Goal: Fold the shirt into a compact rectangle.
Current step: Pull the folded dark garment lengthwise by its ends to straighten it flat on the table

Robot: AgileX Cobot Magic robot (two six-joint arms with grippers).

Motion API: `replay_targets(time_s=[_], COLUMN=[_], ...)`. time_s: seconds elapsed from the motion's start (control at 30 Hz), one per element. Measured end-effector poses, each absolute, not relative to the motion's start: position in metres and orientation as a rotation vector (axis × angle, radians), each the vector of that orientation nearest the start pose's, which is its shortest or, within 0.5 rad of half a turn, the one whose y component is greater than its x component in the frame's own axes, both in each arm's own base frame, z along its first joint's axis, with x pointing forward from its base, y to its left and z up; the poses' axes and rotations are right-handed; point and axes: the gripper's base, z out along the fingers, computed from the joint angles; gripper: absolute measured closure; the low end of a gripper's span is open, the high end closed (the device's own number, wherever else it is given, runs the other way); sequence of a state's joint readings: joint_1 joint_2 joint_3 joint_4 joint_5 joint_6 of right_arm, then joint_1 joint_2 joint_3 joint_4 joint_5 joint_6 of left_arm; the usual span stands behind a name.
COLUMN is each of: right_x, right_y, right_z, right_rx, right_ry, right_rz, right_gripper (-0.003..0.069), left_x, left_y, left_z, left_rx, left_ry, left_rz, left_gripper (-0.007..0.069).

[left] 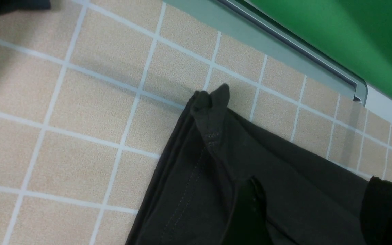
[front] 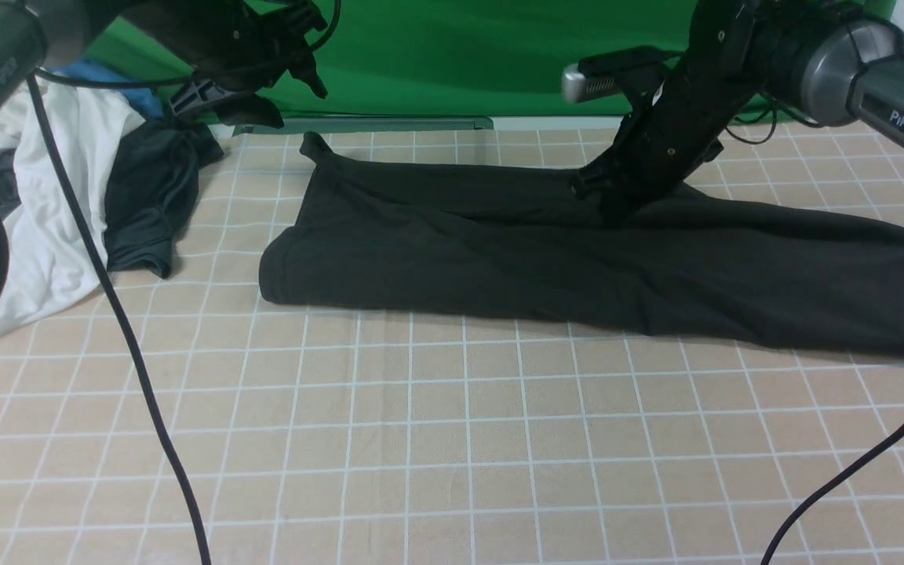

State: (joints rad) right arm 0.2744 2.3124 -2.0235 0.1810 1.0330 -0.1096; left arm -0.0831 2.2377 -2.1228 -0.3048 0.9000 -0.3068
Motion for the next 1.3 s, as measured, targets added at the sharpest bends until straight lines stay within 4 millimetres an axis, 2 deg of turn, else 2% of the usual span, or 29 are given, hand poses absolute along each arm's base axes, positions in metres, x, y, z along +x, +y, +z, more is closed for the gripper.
replay_targets(time_s=[0.27, 0.37, 0.57, 0.67, 0.77, 0.87, 1.0, 1.07, 1.13, 1.3], right_x=[0.483, 0.491, 0.520, 0.528, 0.529, 0.527, 0.518, 0.512, 0.505, 0.500], right_y=[0.151, 0.153, 0.156, 0.155, 0.153, 0.145, 0.128, 0.121, 0.113, 0.109], right_z=[0.163, 0.163, 0.160, 0.165, 0.173, 0.189, 0.225, 0.235, 0.243, 0.241], right_rx=[-0.399, -0.356, -0.174, -0.135, -0.133, -0.154, -0.225, -0.261, -0.293, -0.323], right_ry=[2.803, 2.722, 2.434, 2.334, 2.337, 2.391, 2.494, 2.557, 2.630, 2.700], right_rz=[0.298, 0.304, 0.327, 0.333, 0.337, 0.335, 0.316, 0.310, 0.303, 0.301], right_gripper=[0.0632, 0.0631, 0.0631, 0.0631, 0.0627, 0.0628, 0.0628, 0.0628, 0.0628, 0.0628], left_x=[0.508, 0.508, 0.511, 0.511, 0.511, 0.511, 0.504, 0.501, 0.497, 0.508], left_y=[-0.064, -0.064, -0.063, -0.063, -0.063, -0.063, -0.064, -0.065, -0.066, -0.074], left_z=[0.267, 0.267, 0.269, 0.269, 0.269, 0.269, 0.265, 0.261, 0.252, 0.219], left_rx=[-0.419, -0.420, -0.421, -0.422, -0.422, -0.421, -0.415, -0.410, -0.400, -0.377], left_ry=[2.482, 2.474, 2.437, 2.429, 2.428, 2.434, 2.527, 2.580, 2.664, 2.687], left_rz=[-0.538, -0.538, -0.540, -0.540, -0.540, -0.540, -0.535, -0.531, -0.531, -0.569], left_gripper=[0.0212, 0.0212, 0.0212, 0.0212, 0.0212, 0.0212, 0.0218, 0.0237, 0.0293, 0.0491])
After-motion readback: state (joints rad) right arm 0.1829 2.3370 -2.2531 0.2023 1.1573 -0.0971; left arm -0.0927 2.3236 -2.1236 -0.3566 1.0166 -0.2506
